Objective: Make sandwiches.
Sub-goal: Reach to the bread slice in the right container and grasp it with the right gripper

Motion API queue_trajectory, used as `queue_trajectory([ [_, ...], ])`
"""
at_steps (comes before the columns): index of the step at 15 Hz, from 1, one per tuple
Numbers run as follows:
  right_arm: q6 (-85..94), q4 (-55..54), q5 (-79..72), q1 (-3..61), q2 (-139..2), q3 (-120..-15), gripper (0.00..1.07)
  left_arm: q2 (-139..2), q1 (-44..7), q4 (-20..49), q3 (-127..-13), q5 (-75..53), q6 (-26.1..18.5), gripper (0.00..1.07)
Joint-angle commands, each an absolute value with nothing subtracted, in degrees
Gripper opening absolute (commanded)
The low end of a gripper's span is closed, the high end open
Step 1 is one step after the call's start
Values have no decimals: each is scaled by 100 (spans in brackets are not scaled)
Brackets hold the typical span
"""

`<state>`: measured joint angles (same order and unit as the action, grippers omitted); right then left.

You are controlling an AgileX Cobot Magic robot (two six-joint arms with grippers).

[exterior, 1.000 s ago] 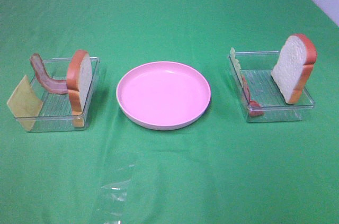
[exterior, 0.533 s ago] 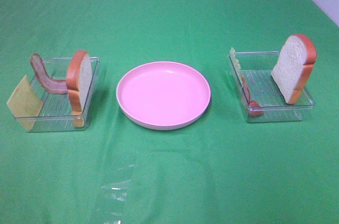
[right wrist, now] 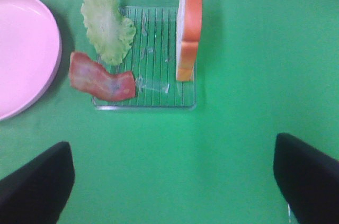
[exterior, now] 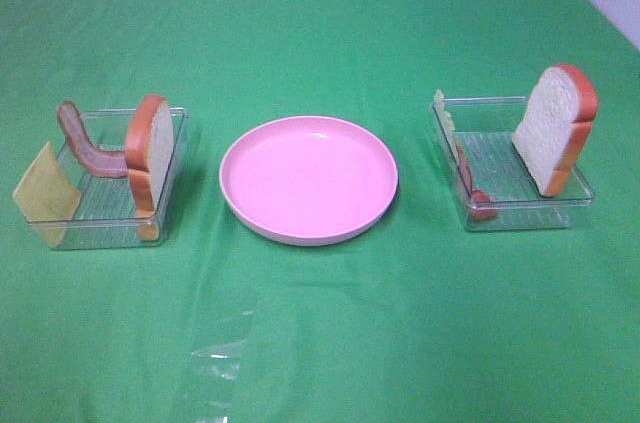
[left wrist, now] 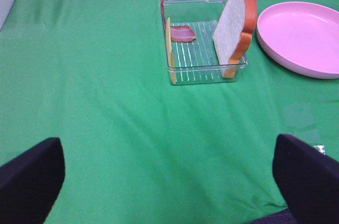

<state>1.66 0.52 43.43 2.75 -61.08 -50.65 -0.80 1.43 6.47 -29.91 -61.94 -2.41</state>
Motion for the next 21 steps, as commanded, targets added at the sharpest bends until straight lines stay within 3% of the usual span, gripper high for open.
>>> queue_trajectory([
  [1, 304, 40, 4349, 275, -7408, -6205, 98, -80, 115, 653, -2962, -6165, -206, 100],
  [8, 607, 40, 5626, 275, -10525, -9356, 98, -80, 115, 653, -2962, -6165, -206, 100],
  [21, 722, 338, 5667, 275, -11803, -9551, 98, -80, 115, 653, -2962, -6165, -212, 100],
])
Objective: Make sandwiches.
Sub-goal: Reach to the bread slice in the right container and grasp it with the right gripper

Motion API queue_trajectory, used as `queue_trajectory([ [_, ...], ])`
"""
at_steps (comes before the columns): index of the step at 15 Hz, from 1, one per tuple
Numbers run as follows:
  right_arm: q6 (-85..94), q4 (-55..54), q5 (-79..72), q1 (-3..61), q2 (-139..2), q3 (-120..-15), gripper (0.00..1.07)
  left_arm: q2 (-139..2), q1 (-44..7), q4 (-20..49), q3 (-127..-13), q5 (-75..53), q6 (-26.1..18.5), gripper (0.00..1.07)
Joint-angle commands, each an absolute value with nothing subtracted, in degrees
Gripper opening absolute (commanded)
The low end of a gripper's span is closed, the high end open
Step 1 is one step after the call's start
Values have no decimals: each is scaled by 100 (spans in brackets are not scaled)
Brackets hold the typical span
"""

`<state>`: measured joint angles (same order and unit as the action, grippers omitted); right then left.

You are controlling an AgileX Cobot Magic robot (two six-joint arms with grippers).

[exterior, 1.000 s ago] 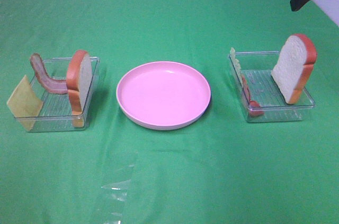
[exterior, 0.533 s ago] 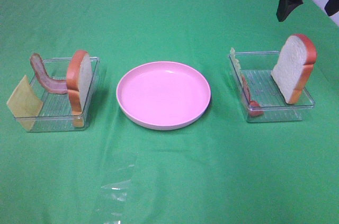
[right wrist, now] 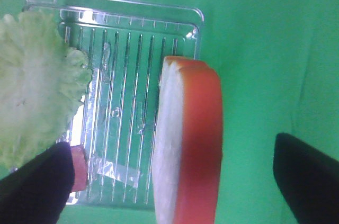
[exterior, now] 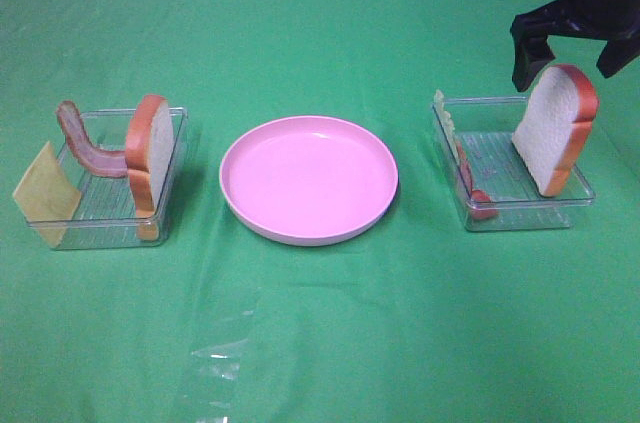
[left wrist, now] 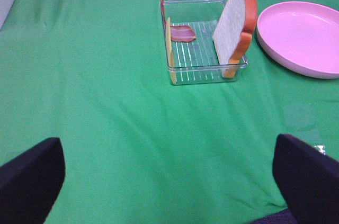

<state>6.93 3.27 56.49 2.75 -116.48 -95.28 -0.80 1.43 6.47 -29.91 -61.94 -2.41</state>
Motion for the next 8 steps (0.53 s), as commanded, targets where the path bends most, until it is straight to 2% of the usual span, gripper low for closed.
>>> queue_trajectory([
  [1, 722, 332, 5672, 275, -11889, -9551, 98, -80, 115, 653, -2962, -6165, -218, 100],
  [6, 722, 338, 5672, 275, -12032, -9545, 93, -80, 115, 653, -2962, -6165, -218, 100],
  [8, 699, 338, 5752, 275, -12032, -9545, 81, -80, 115, 653, -2962, -6165, -218, 100],
])
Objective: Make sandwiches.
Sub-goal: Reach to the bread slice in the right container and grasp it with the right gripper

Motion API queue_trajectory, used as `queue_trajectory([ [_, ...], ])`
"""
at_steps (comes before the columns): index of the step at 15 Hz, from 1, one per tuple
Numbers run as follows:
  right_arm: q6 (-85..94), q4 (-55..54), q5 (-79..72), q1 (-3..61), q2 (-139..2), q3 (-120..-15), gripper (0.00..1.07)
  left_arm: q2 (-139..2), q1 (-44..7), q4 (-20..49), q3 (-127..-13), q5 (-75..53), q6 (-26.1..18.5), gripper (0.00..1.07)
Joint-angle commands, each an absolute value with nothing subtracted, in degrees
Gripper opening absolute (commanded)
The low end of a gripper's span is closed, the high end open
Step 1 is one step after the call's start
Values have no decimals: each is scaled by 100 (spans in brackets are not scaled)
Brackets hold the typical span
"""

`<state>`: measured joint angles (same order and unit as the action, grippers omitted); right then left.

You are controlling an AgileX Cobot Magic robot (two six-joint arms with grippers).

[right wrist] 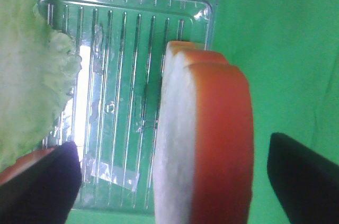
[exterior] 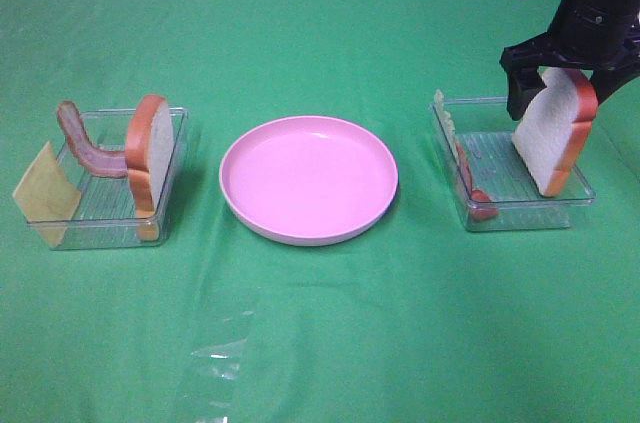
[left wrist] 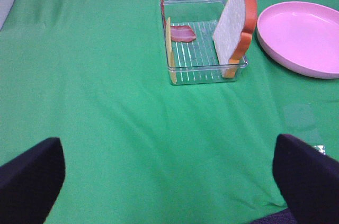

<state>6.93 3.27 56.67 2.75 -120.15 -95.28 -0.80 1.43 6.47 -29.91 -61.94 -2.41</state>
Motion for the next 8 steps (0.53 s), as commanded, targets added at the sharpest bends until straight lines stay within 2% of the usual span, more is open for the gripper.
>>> queue_trajectory([
  [1, 682, 338, 5758, 275, -12032, -9545, 73, -80, 115, 653, -2962, -6165, -218, 100],
  [3, 401, 338, 5793, 275, -12032, -9545, 53, -80, 115, 653, -2962, -6165, -218, 100],
  [4, 143, 332, 5810, 275, -12032, -9545, 36, -80, 115, 653, -2962, -6165, -218, 100],
  [5, 74, 332, 5810, 275, -12032, -9545, 28, -80, 115, 653, -2962, -6165, -218, 100],
  [8, 74, 269, 5810, 275, -12032, -9545, 22, -80, 115, 653, -2962, -6165, -218, 100],
])
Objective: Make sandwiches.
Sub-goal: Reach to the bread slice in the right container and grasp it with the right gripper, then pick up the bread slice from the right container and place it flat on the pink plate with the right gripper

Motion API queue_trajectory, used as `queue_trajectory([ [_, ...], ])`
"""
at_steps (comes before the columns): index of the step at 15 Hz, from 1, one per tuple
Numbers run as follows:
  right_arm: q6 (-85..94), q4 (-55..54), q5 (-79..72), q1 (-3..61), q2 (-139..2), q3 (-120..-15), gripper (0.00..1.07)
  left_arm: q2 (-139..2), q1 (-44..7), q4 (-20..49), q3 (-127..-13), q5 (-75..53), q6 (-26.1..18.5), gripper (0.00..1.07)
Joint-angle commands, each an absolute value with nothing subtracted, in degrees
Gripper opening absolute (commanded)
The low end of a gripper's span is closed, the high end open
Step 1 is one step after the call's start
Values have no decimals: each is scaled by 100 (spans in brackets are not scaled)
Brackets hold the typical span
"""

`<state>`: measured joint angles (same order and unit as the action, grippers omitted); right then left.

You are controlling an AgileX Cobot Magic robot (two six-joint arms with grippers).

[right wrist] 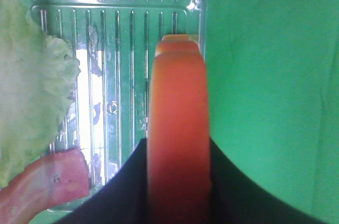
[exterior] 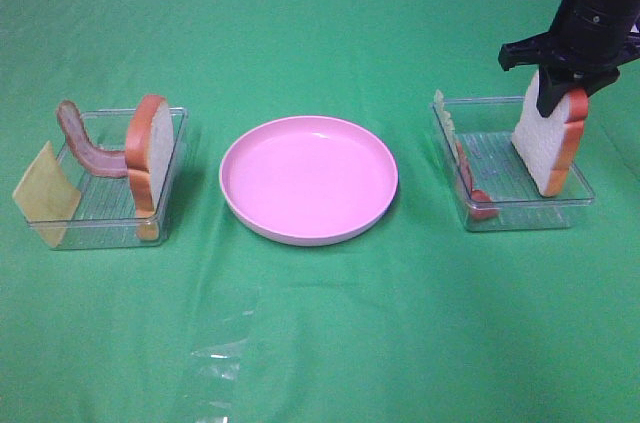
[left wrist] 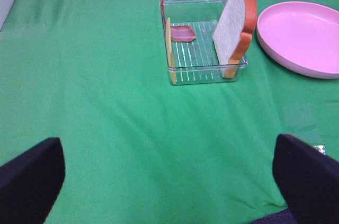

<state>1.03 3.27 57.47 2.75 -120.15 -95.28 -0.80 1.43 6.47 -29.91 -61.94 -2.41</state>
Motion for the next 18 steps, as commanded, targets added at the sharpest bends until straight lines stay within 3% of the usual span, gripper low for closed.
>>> queue_trajectory([
  [1, 74, 252, 5810, 275, -12032, -9545, 22, -80, 115, 653, -2962, -6165, -218, 100],
  [7, 80, 183, 5844, 275, -12026, -9545, 2, -80, 115, 653, -2962, -6165, -218, 100],
  [13, 80, 0, 5959, 275, -11854, -9557, 2, -80, 115, 653, -2962, -6165, -218, 100],
  [18, 80, -103, 6119, 275, -10812, -9557, 2, -80, 115, 653, -2962, -6165, -218, 100],
])
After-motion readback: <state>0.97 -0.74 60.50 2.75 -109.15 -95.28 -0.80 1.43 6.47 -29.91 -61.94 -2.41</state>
